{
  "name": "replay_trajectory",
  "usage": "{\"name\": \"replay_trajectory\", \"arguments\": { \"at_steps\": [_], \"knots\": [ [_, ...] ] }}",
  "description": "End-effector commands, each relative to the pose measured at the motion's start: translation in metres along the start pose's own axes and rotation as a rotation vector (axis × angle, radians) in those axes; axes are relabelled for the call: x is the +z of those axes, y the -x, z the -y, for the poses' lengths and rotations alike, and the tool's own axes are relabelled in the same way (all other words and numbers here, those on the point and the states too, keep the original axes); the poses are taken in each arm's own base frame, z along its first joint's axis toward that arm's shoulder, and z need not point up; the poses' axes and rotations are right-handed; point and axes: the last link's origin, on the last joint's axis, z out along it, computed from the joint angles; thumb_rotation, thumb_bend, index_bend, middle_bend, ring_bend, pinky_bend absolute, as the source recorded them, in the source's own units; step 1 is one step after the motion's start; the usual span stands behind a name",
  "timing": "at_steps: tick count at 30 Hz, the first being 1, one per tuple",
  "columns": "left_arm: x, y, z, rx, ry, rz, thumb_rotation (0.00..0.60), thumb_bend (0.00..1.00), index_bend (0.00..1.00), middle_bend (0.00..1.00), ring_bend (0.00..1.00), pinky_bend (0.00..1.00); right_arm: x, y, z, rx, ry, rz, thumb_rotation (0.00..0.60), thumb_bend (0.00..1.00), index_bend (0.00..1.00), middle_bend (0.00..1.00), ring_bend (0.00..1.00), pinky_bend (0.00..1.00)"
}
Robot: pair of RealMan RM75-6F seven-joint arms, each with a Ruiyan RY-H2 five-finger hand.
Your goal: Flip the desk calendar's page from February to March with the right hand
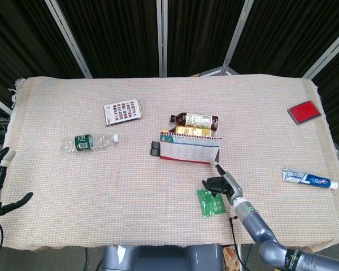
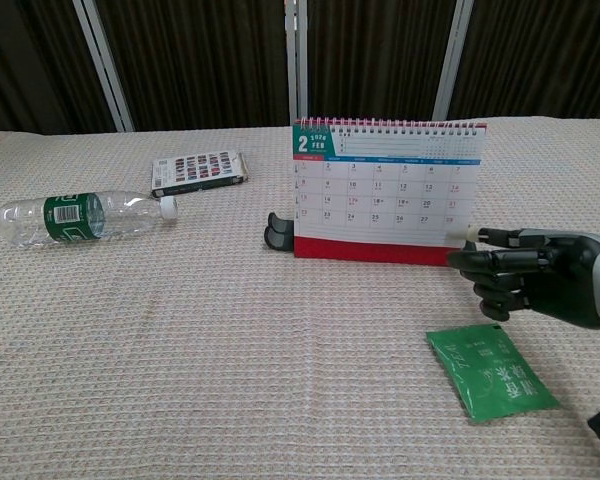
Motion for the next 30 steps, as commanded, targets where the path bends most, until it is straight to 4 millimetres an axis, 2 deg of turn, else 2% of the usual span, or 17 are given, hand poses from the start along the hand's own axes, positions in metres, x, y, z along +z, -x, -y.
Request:
{"name": "replay_trajectory", "arguments": {
  "at_steps": [1,14,22,30],
  "knots": [
    [0.000,0.000,0.000,0.000,0.001,0.000,0.600,0.09,0.00,0.00,0.00,0.00,0.000,0.000,0.000,0.002,0.003,-0.003,0.600,0.32,0.00,0.81,0.84,0.77],
    [0.000,-0.001,0.000,-0.008,0.004,-0.001,0.600,0.09,0.00,0.00,0.00,0.00,0.009,-0.001,-0.001,0.021,0.023,-0.017,0.600,0.32,0.00,0.81,0.84,0.77],
    [-0.001,-0.003,0.001,-0.020,0.001,-0.005,0.600,0.09,0.00,0.00,0.00,0.00,0.018,0.013,0.005,0.010,0.024,0.024,0.600,0.33,0.00,0.81,0.84,0.77],
    [0.000,-0.001,0.001,-0.024,0.005,0.004,0.600,0.09,0.00,0.00,0.00,0.00,0.020,0.029,0.022,-0.021,-0.008,0.048,0.600,0.33,0.00,0.81,0.84,0.77]
  ]
}}
